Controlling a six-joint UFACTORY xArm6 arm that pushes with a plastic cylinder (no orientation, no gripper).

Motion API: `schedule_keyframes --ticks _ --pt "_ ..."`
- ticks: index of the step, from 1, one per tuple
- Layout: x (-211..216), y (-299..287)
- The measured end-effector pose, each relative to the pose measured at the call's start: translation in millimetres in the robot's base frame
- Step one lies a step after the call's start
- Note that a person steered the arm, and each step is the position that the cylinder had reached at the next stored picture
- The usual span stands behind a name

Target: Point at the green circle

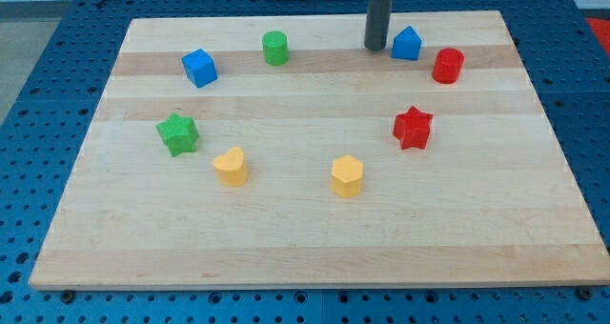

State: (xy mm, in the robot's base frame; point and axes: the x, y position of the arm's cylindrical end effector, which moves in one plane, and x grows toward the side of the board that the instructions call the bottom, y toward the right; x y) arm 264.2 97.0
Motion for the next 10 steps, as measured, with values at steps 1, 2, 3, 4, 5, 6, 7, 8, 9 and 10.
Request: schedule_keyframes --ticks 1,2,3,4,5,6,7,8,9,10 --pt "6.4 31.2" --pt "10.0 66.3" --pt "10.0 84.5" --pt "9.8 88.8" --pt "-2.9 64.3" --pt "-19.4 30.4" --pt "-26.2 -24.0" --pt "-26.2 -88.8" --pt "-26.2 -140.8" --pt "-18.0 -181.6"
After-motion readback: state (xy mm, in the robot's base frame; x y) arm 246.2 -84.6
